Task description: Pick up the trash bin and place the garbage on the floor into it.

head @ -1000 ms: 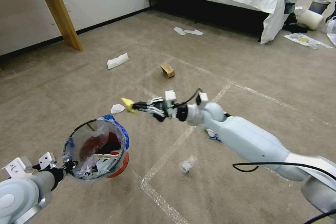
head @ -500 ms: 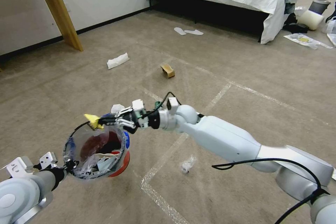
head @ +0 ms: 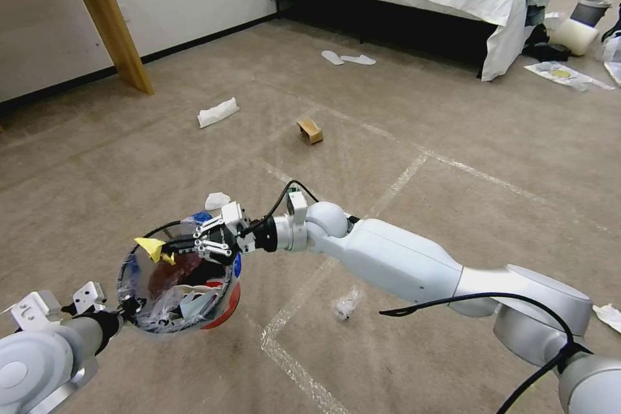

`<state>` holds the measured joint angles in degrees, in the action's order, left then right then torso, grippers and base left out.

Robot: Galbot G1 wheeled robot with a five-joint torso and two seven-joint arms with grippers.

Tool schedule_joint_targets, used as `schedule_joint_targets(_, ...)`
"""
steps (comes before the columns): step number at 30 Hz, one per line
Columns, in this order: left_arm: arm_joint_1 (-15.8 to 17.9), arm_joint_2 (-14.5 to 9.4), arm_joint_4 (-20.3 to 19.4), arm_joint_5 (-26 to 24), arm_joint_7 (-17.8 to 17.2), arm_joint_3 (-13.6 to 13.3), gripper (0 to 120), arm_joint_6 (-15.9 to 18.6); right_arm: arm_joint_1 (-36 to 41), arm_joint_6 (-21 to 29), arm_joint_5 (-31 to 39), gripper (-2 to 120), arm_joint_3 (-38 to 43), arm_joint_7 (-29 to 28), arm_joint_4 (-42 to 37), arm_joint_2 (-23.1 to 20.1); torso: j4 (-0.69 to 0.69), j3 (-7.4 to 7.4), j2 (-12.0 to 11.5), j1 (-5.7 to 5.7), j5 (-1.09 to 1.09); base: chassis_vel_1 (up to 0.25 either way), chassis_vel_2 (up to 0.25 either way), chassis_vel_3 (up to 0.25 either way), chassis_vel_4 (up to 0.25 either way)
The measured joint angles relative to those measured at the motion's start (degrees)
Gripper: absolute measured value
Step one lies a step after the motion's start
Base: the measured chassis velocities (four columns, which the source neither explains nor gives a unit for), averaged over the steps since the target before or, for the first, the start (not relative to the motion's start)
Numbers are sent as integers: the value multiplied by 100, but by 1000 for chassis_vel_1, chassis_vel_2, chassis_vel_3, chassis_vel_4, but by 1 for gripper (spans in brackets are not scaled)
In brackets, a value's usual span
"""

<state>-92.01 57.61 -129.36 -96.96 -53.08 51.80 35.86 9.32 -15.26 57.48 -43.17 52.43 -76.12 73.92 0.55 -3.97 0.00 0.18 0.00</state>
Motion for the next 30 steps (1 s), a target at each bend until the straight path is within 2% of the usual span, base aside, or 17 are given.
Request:
schedule_joint_targets(13,-5,28,-41,4,-4,6,0,3,39,-395,-794,0,-56,-49,424,0,0,0,0,0,0,0,0,0,0)
schedule_joint_targets(15,-2,26,-42,2,-4,7,0,3,40,-423,-901,4,-56,-119,455,-1,0,0,0,0,0,0,0,0,0)
schedule_joint_targets(16,1,24,-45,1,-3,7,0,3,40,-457,-1001,12,-60,-176,487,-1,0,0,0,0,0,0,0,0,0)
schedule_joint_targets(18,2,23,-50,1,-4,7,0,3,40,-460,-1055,15,-62,-186,501,-1,0,0,0,0,0,0,0,0,0)
schedule_joint_targets(20,5,24,-58,-1,-4,6,0,3,36,-360,-1222,27,-35,-103,530,-4,0,0,0,0,0,0,0,0,0)
schedule_joint_targets(23,5,24,-59,-1,-4,5,0,3,24,-336,-1284,33,-19,-67,545,-10,0,0,0,0,0,0,0,0,0)
schedule_joint_targets(24,5,23,-59,-2,-3,5,0,3,11,-321,-1321,42,-13,-45,547,-18,0,0,0,0,0,0,0,0,0)
schedule_joint_targets(26,8,23,-59,-2,-4,5,0,3,7,-317,-1332,42,-12,-41,549,-19,0,0,0,0,0,0,0,0,0)
schedule_joint_targets(27,13,27,-59,-2,-3,5,0,3,-4,-318,-1358,53,-12,-42,579,-8,0,0,0,0,0,0,0,0,0)
schedule_joint_targets(28,13,27,-59,-2,-3,5,0,3,-4,-318,-1358,53,-12,-42,579,-8,0,0,0,0,0,0,0,0,0)
schedule_joint_targets(30,16,33,-58,-2,-3,3,0,3,-21,-322,-1447,64,-13,-45,645,30,0,0,0,0,0,0,0,0,0)
